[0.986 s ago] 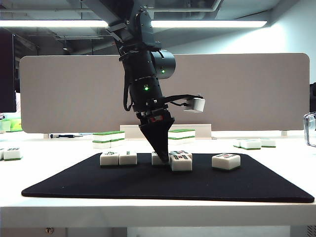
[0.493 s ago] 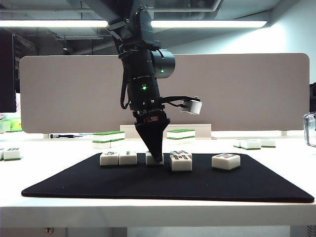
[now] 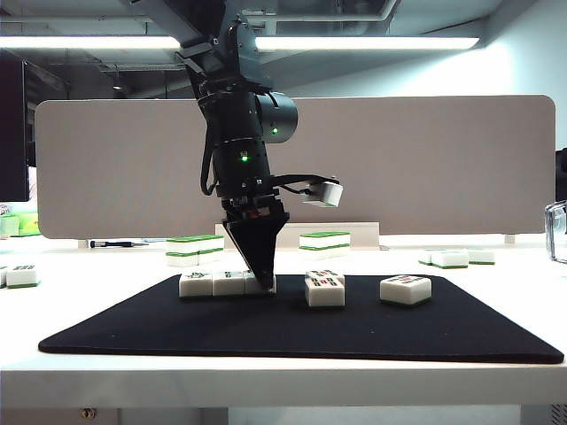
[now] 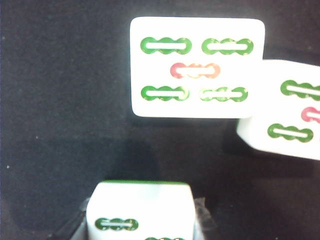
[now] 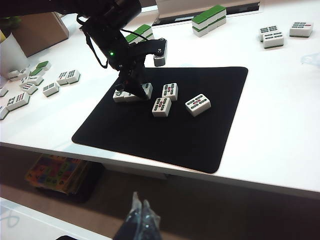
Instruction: Align six mahjong tiles in a row on the table.
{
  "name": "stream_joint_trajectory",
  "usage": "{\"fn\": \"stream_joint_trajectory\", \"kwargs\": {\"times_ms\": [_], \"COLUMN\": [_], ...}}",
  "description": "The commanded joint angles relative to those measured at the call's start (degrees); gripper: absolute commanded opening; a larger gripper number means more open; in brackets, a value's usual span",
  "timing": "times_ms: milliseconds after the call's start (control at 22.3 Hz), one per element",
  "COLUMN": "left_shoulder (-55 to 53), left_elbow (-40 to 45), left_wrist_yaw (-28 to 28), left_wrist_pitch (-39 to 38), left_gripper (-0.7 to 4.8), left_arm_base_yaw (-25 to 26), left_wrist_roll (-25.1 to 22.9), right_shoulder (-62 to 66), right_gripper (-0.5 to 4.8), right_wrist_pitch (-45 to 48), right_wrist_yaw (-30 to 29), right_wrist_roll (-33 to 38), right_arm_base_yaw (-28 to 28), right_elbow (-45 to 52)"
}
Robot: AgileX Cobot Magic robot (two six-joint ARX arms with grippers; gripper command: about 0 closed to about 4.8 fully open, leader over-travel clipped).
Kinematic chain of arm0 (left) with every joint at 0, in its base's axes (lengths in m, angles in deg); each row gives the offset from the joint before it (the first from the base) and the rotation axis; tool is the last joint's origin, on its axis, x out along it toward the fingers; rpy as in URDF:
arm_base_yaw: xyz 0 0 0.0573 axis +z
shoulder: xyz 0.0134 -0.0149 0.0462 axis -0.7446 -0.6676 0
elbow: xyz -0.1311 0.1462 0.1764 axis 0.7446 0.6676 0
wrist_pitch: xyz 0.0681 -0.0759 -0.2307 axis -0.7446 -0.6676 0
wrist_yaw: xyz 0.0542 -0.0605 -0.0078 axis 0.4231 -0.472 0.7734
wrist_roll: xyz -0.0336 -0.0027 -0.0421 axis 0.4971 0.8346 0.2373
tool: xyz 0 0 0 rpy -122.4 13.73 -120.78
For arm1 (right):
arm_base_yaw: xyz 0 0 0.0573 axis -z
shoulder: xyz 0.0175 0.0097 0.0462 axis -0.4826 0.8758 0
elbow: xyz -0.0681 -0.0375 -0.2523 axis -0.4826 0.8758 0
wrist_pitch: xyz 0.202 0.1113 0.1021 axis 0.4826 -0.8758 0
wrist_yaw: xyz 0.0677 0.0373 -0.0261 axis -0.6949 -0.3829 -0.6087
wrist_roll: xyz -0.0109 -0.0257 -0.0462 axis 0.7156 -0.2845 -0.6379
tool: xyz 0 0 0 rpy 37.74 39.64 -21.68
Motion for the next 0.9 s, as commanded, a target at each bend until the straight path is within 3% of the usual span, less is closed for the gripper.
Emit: {"fn": "stream_joint_trajectory", "kwargs": {"times_ms": [45, 538, 583, 672, 897], "left_shoulder": [0.2, 1.0, 1.1, 1.1, 1.1], "left_elbow": [-0.1, -0.2, -0.3, -1.7, -7.9], "left_wrist_yaw": [0.5, -0.1, -0.2, -0.1, 0.0], "left_wrist_pitch": [-0.2, -0.2, -0.2, -0.2, -0.7], "left_gripper": [2.47, 2.59, 3.09, 3.55, 3.54], "left_arm_base_yaw": [-0.1, -0.1, -0.3, -0.5, -2.0], "left_wrist_roll": [0.1, 0.5, 0.7, 3.0, 10.1], "right_shoulder": [-0.7, -0.7, -0.7, -0.7, -0.7], "right_gripper": [-0.01, -0.01, -0.01, -0.01, -0.01], "right_wrist_pitch": [1.0, 1.0, 1.0, 1.0, 1.0], "right_wrist_yaw": [0.1, 0.1, 0.1, 0.1, 0.1], "right_wrist_roll": [-0.2, -0.2, -0.2, -0.2, -0.2], "right_arm_base_yaw": [0.0, 0.0, 0.0, 0.0, 0.0], "right_elbow": [-0.2, -0.2, -0.2, -0.2, -0.2]}}
